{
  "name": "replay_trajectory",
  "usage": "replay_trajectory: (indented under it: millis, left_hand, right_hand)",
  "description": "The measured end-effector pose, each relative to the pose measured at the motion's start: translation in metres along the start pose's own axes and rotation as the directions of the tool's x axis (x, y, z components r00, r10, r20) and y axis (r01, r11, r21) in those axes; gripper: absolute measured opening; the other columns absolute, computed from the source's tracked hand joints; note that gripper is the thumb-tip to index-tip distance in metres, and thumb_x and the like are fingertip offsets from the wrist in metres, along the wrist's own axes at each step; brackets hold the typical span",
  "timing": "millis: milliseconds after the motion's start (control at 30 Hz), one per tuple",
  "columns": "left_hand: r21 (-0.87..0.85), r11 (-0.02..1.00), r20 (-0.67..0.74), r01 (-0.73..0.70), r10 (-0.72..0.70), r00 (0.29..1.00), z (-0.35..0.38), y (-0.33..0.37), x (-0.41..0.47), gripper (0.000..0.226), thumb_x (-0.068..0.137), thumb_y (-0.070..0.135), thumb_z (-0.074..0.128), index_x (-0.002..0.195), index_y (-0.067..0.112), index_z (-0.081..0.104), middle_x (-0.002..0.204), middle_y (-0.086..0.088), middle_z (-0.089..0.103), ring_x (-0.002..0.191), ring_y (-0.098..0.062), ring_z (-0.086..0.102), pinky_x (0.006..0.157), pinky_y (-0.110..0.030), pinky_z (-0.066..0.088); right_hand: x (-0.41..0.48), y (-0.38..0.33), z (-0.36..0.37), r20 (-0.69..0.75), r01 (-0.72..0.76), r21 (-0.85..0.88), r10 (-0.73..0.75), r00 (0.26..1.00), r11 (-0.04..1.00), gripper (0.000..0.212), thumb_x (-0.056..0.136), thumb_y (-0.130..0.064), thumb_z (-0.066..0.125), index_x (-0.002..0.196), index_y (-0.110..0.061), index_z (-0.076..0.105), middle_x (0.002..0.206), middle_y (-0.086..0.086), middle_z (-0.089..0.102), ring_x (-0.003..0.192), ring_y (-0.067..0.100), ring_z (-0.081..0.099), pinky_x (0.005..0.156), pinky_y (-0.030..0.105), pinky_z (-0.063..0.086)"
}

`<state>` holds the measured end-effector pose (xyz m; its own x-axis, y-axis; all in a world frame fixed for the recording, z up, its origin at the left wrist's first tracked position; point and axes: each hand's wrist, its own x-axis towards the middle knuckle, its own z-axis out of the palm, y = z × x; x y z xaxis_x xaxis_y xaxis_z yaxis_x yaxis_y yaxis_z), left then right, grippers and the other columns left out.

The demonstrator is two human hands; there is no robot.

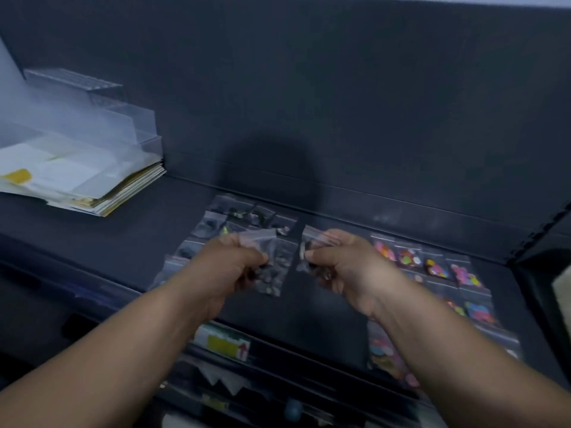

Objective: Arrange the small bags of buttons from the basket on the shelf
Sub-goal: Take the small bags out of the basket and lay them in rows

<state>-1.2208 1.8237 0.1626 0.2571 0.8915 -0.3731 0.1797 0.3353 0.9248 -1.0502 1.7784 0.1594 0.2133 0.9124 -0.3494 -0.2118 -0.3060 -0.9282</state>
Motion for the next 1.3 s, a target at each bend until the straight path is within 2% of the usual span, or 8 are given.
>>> replay_trajectory:
  millis: [267,567,633,767,867,933,1133,1300]
  left_hand:
    - [0.252,0.968,0.06,-0.021,0.006,0.998,-0.092,-0.004,0.034,0.009,0.087,0.01,0.062,0.096,0.008,0.064,0.085,-0.023,0.066,0.063,-0.023,0.052,0.06,-0.031,0.042]
    - [0.535,0.825,0.168,-0.182,0.107,0.98,-0.099,-0.035,0.052,0.009,0.084,0.014,0.063,0.089,0.019,0.057,0.065,0.001,0.061,0.047,-0.012,0.049,0.048,-0.021,0.039]
    - [0.633,0.726,0.216,-0.268,0.166,0.962,-0.096,-0.04,0.05,0.012,0.086,0.017,0.06,0.087,0.025,0.052,0.075,0.002,0.064,0.056,-0.012,0.055,0.052,-0.026,0.045]
    - [0.826,0.331,0.299,-0.457,0.43,0.852,-0.098,-0.046,0.04,0.031,0.087,0.024,0.06,0.114,0.025,0.045,0.107,0.005,0.056,0.092,-0.013,0.054,0.075,-0.03,0.048]
    - [0.817,0.229,0.354,-0.529,0.525,0.774,-0.103,-0.047,0.037,0.031,0.088,0.028,0.059,0.116,0.023,0.047,0.111,0.006,0.046,0.104,-0.014,0.045,0.079,-0.023,0.041]
    - [0.805,0.161,0.391,-0.57,0.578,0.716,-0.106,-0.049,0.038,0.023,0.085,0.025,0.064,0.106,0.022,0.055,0.105,0.006,0.047,0.1,-0.015,0.045,0.078,-0.024,0.042]
    - [0.784,0.045,0.52,-0.619,0.497,0.694,-0.11,-0.053,0.049,0.02,0.065,0.012,0.077,0.063,0.027,0.063,0.068,0.009,0.052,0.064,-0.011,0.05,0.052,-0.027,0.046]
    - [0.75,0.135,0.565,-0.648,0.378,0.733,-0.111,-0.059,0.054,0.016,0.093,0.024,0.05,0.094,0.022,0.065,0.094,0.008,0.058,0.084,-0.008,0.049,0.068,-0.024,0.034]
  right_hand:
    - [0.015,0.031,0.077,-0.048,-0.08,-0.148,0.074,0.996,0.986,0.019,0.091,-0.012,0.059,0.075,-0.02,0.065,0.065,-0.003,0.064,0.055,0.011,0.05,0.055,0.024,0.05]
    - [0.019,0.058,0.108,-0.123,-0.043,-0.524,-0.026,0.992,0.85,0.023,0.089,-0.008,0.058,0.068,-0.018,0.06,0.061,0.0,0.055,0.05,0.01,0.043,0.051,0.022,0.037]
    - [0.021,0.063,0.109,-0.135,-0.049,-0.603,-0.041,0.99,0.796,0.018,0.087,-0.012,0.061,0.071,-0.019,0.06,0.061,-0.003,0.056,0.052,0.012,0.048,0.053,0.025,0.042]
    - [0.014,0.059,0.108,-0.119,-0.002,-0.83,-0.174,0.977,0.558,0.009,0.086,-0.021,0.063,0.09,-0.028,0.057,0.08,-0.005,0.065,0.071,0.015,0.063,0.065,0.027,0.05]
    - [0.004,0.054,0.108,-0.07,0.028,-0.95,-0.299,0.952,0.31,0.027,0.087,-0.025,0.059,0.114,-0.025,0.055,0.11,-0.002,0.064,0.097,0.02,0.061,0.077,0.029,0.05]
    - [0.0,0.055,0.106,-0.032,0.062,-0.967,-0.359,0.933,0.246,0.039,0.089,-0.025,0.057,0.127,-0.025,0.051,0.125,-0.002,0.054,0.111,0.021,0.055,0.084,0.027,0.045]
    - [0.005,0.068,0.1,0.065,0.178,-0.915,-0.302,0.951,0.363,0.022,0.091,-0.019,0.059,0.112,-0.022,0.064,0.1,-0.008,0.045,0.089,0.012,0.05,0.073,0.018,0.035]
    - [0.01,0.074,0.099,0.1,0.186,-0.885,-0.216,0.971,0.427,0.017,0.091,-0.02,0.06,0.105,-0.022,0.07,0.099,-0.009,0.05,0.091,0.009,0.05,0.078,0.017,0.038]
